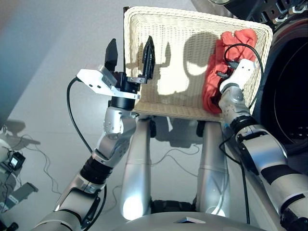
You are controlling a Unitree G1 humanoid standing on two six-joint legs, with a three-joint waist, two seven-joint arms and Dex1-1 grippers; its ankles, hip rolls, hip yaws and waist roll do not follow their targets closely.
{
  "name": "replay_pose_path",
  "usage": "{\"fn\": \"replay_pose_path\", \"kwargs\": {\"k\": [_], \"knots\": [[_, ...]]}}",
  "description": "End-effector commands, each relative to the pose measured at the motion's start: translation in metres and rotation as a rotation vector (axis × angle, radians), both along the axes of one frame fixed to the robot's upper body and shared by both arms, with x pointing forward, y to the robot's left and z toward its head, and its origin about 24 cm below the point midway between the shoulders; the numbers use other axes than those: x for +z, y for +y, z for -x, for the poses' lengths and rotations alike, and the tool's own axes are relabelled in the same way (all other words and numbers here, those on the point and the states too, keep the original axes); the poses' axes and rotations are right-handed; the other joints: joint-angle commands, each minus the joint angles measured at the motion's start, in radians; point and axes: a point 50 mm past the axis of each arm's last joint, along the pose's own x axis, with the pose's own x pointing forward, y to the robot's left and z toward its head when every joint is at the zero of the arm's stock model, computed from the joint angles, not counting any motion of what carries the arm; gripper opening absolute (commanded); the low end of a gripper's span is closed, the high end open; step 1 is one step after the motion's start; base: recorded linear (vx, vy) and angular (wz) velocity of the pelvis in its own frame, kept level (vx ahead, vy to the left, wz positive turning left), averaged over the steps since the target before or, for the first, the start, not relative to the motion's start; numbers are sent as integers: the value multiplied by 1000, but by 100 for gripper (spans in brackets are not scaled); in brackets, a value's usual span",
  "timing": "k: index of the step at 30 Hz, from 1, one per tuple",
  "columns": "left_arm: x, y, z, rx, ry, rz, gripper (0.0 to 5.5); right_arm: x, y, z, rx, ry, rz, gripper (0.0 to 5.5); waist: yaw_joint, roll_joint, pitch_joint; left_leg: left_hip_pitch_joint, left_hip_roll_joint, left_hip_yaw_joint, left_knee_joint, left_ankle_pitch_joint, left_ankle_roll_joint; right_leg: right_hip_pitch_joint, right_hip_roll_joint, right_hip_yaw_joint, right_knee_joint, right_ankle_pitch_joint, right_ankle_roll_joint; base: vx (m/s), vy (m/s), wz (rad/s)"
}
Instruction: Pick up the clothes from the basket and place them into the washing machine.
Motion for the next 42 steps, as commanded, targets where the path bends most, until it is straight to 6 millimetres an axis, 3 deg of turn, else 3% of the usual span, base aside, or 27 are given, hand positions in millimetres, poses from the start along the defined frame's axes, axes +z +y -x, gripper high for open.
{"fn": "replay_pose_path", "kwargs": {"k": [1,4,6,7,9,10,17,22,28,33,36,42], "knots": [[25,13,23,35,-171,79,550,26,10,15,-3,-235,-51,0,-32,14,-15,21,-12,54,94,-115,40,74,10,-4,-145,95,51,0,0,0],[24,17,23,77,-175,77,550,27,7,37,-49,-333,-55,0,-49,6,-15,36,-14,52,79,-112,42,89,9,-7,-159,95,52,0,0,0],[25,22,24,115,-189,70,550,24,-11,56,-144,-377,3,0,-62,-4,-15,45,-13,49,68,-112,44,98,11,-9,-168,94,55,0,0,0],[25,22,24,115,-188,70,550,24,-11,57,-146,-375,3,0,-62,-4,-15,46,-13,49,68,-112,44,100,11,-10,-168,94,55,0,0,0],[25,27,27,143,-203,68,550,17,-41,72,-336,-352,128,0,-73,-14,-15,50,-14,42,69,-115,44,105,11,-9,-167,90,57,0,0,0],[25,27,27,143,-202,67,550,17,-40,72,-339,-351,130,0,-73,-13,-15,50,-14,42,69,-115,44,106,11,-10,-167,90,57,0,0,0],[29,34,32,164,-239,64,550,0,-114,88,-813,-160,256,0,-73,-20,-15,63,-14,28,69,-128,41,120,11,-12,-164,80,60,0,0,0],[32,31,35,136,-248,70,550,5,-156,95,-1028,-73,221,0,-65,-25,-15,67,-13,25,70,-131,38,126,9,-13,-167,81,59,0,0,0],[33,26,34,111,-244,71,550,8,-189,99,-1122,2,111,0,-55,-26,-15,67,-14,22,62,-120,36,126,9,-12,-179,93,55,0,0,0],[34,22,33,89,-242,62,550,16,-217,102,-1150,118,151,0,-45,-24,-15,69,-10,27,69,-131,31,130,6,-11,-175,88,56,0,0,0],[34,19,33,74,-240,59,550,25,-228,103,-1143,153,180,0,-40,-21,-15,66,-8,29,70,-130,28,127,3,-12,-175,92,57,0,0,0],[35,17,34,67,-244,49,550,43,-231,99,-1124,134,225,0,-39,-17,-15,61,-8,32,76,-128,26,122,4,-10,-172,94,56,0,0,0]]}}
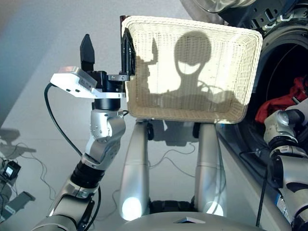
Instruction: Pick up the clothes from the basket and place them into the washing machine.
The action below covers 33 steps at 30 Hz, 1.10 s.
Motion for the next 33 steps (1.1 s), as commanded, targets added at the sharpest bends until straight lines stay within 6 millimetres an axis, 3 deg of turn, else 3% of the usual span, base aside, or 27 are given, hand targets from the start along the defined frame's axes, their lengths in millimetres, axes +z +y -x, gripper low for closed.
{"fn": "replay_pose_path", "kwargs": {"k": [1,9,19,21,27,33], "knots": [[25,-3,22,-44,-175,28,550,66,-48,21,-113,-100,155,550,1,4,-17,22,3,24,104,-113,-3,50,19,-14,-91,76,21,0,0,0],[26,-3,21,-30,-185,38,550,62,-27,7,-32,-151,170,550,-6,1,-17,26,1,27,93,-107,0,55,20,-13,-103,82,20,0,0,0],[26,0,20,-10,-184,71,550,59,32,-10,98,-237,312,550,-13,-4,-17,28,-2,29,82,-102,7,58,25,-10,-113,86,19,0,0,0],[26,0,20,-9,-187,72,550,58,37,-10,110,-238,327,550,-14,-4,-17,25,-3,29,77,-92,9,55,25,-9,-118,95,19,0,0,0],[25,1,18,-6,-178,73,550,52,80,-13,256,-328,362,550,-20,-8,-17,28,-2,30,84,-100,10,56,25,-6,-114,88,20,0,0,0],[23,2,17,-11,-166,72,550,32,138,-9,563,-363,381,550,-28,-13,-17,28,-1,34,81,-91,11,56,25,-5,-117,95,22,0,0,0]]}}
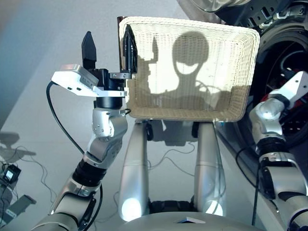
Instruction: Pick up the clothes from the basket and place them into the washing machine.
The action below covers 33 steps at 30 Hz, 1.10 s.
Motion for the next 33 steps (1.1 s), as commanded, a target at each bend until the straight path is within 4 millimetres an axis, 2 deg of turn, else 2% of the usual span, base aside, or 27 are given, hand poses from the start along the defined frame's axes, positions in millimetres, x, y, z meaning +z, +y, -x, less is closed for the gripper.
{"fn": "replay_pose_path", "kwargs": {"k": [1,4,8,12,17,18,19,21,23,24,25,26,29,32,33], "knots": [[19,4,18,-7,-153,37,550,13,19,7,143,-114,77,550,2,-14,-17,18,-6,31,83,-90,9,50,17,-7,-114,95,24,0,0,0],[17,5,18,-17,-146,25,550,3,42,9,335,-75,117,550,1,-18,-17,21,-4,33,79,-84,8,53,19,-6,-116,102,24,0,0,0],[12,6,16,-22,-125,17,550,2,65,13,602,-47,208,550,2,-25,-17,33,-3,34,73,-75,5,66,18,-9,-122,108,25,0,0,0],[-1,6,9,-6,-59,19,550,3,79,19,714,-53,260,550,4,-27,-17,61,-5,33,54,-66,2,93,14,-14,-132,114,28,0,0,0],[-25,8,1,50,41,-72,550,2,81,29,814,-49,301,550,4,-33,-17,164,-8,36,-9,-52,-1,194,13,-24,-181,119,33,32,-7,-14],[-43,10,-5,47,122,-82,550,-3,77,33,831,-30,288,550,4,-36,-29,224,-13,35,-53,-44,-2,250,8,-31,-216,126,38,91,-19,-42],[-43,10,-5,47,122,-82,550,-3,77,33,831,-30,288,550,4,-36,-27,226,-13,35,-54,-43,-2,252,8,-31,-217,126,38,125,-16,-28],[-66,17,-10,55,222,-98,550,-14,73,40,846,4,270,550,1,-40,-47,296,-21,29,-106,-28,-3,326,4,-37,-266,138,43,146,-13,-42],[-96,22,-16,56,348,-136,550,-30,65,45,828,66,233,550,-1,-47,-60,377,-27,27,-149,-21,-3,409,1,-48,-309,142,48,228,-20,32],[-122,30,-16,74,457,-127,550,-47,60,52,826,136,206,550,1,-52,-67,458,-29,24,-189,-19,-6,491,-3,-60,-347,144,54,189,-18,31],[-122,30,-16,74,457,-127,550,-47,60,52,826,136,206,550,0,-52,-68,458,-30,23,-194,-15,-6,491,-3,-60,-352,148,54,189,-14,-3],[-141,33,-15,76,545,-111,550,-58,58,54,826,183,189,550,1,-56,-74,502,-30,21,-219,-11,-7,540,-1,-63,-378,148,56,128,5,-43],[-183,50,-10,144,713,-189,550,-92,52,64,815,318,112,550,1,-70,-101,612,-26,29,-280,-7,-11,655,3,-71,-444,158,64,171,7,17],[-227,68,4,199,910,-197,550,-128,51,77,817,467,47,550,4,-77,-141,712,-25,40,-359,11,-18,755,-2,-72,-534,176,80,155,13,-20],[-233,72,8,211,935,-181,550,-137,50,83,819,509,35,550,4,-77,-159,744,-24,43,-392,16,-18,780,-6,-71,-562,186,87,145,31,-60]]}}
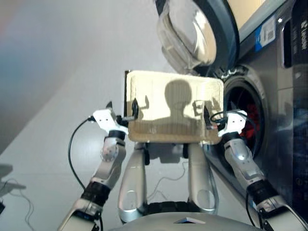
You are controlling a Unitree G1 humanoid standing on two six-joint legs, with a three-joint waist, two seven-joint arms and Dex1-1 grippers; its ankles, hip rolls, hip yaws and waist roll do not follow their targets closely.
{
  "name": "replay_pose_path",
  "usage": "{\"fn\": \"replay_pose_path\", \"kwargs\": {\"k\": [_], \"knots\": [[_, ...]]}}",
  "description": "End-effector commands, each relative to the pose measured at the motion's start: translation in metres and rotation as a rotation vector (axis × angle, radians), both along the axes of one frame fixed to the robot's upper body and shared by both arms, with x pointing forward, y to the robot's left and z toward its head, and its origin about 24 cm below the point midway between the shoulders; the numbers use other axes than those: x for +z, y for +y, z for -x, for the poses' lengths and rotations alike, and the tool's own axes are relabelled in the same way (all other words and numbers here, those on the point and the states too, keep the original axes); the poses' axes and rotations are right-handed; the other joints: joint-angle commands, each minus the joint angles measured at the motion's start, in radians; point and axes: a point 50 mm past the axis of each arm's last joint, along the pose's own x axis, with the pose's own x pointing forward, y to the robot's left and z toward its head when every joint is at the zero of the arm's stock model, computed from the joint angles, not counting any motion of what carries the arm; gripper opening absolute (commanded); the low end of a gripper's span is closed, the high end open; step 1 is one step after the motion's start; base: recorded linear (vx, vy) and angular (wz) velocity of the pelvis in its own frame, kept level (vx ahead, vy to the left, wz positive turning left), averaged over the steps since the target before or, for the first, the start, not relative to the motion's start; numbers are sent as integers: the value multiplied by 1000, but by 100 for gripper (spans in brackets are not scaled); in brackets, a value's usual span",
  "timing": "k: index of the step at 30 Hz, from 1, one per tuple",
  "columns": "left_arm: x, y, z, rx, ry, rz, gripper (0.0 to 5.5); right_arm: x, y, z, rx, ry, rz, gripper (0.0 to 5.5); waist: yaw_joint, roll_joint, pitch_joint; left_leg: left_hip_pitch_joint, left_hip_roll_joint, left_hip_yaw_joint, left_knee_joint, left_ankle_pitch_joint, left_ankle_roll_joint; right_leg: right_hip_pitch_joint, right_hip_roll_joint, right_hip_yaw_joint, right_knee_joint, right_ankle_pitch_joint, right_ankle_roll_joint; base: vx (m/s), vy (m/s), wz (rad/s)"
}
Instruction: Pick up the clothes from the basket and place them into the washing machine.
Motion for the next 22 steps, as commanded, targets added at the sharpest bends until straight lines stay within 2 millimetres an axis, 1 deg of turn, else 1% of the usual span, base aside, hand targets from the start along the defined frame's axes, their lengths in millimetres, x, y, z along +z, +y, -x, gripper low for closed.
{"fn": "replay_pose_path", "kwargs": {"k": [1,2,3,4,5,6,7,8,9,10,11,12,13,15,17,18,19,20,22], "knots": [[-16,16,16,49,46,6,550,-18,1,17,17,72,-24,550,3,-22,-116,71,-29,49,-14,-26,-7,131,-1,2,-270,209,82,142,33,-91],[-25,18,23,55,88,18,550,-30,-2,25,12,131,-12,550,3,-22,-135,101,-29,57,-42,-18,-7,158,-3,1,-298,219,89,117,30,-117],[-32,22,29,56,123,0,550,-38,-5,31,11,174,-2,550,3,-21,-153,127,-27,66,-64,-11,-8,180,-4,1,-319,228,95,156,26,-151],[-49,25,43,33,210,-23,550,-59,-12,47,-5,294,0,550,5,-22,-192,170,-26,77,-97,-3,-7,218,-9,-3,-349,244,104,105,21,-170],[-49,25,43,33,210,-23,550,-59,-12,47,-5,294,0,550,5,-22,-191,172,-26,77,-99,-2,-7,220,-9,-2,-350,244,105,144,23,-160],[-70,31,60,5,338,-77,550,-81,-18,66,-22,418,-8,550,5,-22,-229,212,-25,87,-126,3,-7,256,-13,-2,-376,258,111,74,16,-117],[-70,31,60,5,338,-77,550,-81,-18,66,-22,418,-8,550,6,-22,-228,214,-25,88,-127,4,-7,258,-13,-2,-376,258,111,90,30,-104],[-84,36,72,3,428,-113,550,-92,-21,76,-31,487,-5,550,5,-23,-245,237,-23,94,-147,6,-7,275,-15,-2,-391,265,116,66,19,-115],[-92,39,80,-7,484,-141,550,-105,-23,90,-55,572,-23,550,6,-25,-268,257,-24,96,-164,7,-7,292,-18,-4,-407,270,120,102,29,-141],[-103,43,93,-1,573,-164,550,-118,-26,104,-116,658,-62,550,4,-27,-288,278,-23,103,-184,12,-8,309,-19,-2,-421,275,120,124,24,-125],[-110,44,102,-1,625,-173,550,-120,-25,108,-120,672,-55,550,2,-28,-307,297,-22,109,-203,14,-8,322,-20,-3,-433,279,122,126,30,-142],[-117,48,114,-5,694,-210,550,-126,-24,116,-149,708,-78,550,0,-28,-326,316,-22,113,-222,17,-9,341,-19,-4,-449,282,125,121,37,-114],[-124,52,125,-7,762,-250,550,-130,-29,124,-206,740,-108,550,-6,-27,-344,331,-20,116,-236,19,-11,351,-20,-6,-459,284,128,109,35,-152],[-127,54,134,-5,792,-238,550,-133,-30,132,-231,764,-126,550,-12,-28,-370,346,-18,120,-239,11,-11,370,-18,-8,-470,284,127,75,19,-99],[-133,56,148,-36,857,-253,550,-143,-33,152,-247,851,-127,550,-14,-29,-390,358,-13,120,-239,8,-14,390,-15,-17,-477,279,122,69,3,-28],[-135,56,153,-48,878,-254,550,-145,-34,158,-258,877,-136,550,-14,-30,-397,363,-13,118,-239,5,-14,400,-14,-20,-480,277,120,69,-2,40],[-138,56,161,-75,922,-266,550,-151,-37,172,-284,941,-145,550,-14,-30,-408,371,-11,115,-239,4,-14,413,-12,-26,-485,273,117,0,0,0],[-138,56,161,-75,922,-266,550,-151,-37,172,-284,941,-145,550,-14,-30,-408,371,-11,115,-239,4,-14,413,-12,-26,-485,273,117,0,0,0],[-143,52,169,-93,977,-253,550,-156,-38,183,-339,1002,-180,550,-15,-29,-429,383,-10,112,-239,-1,-14,429,-12,-32,-491,269,112,54,-13,127]]}}
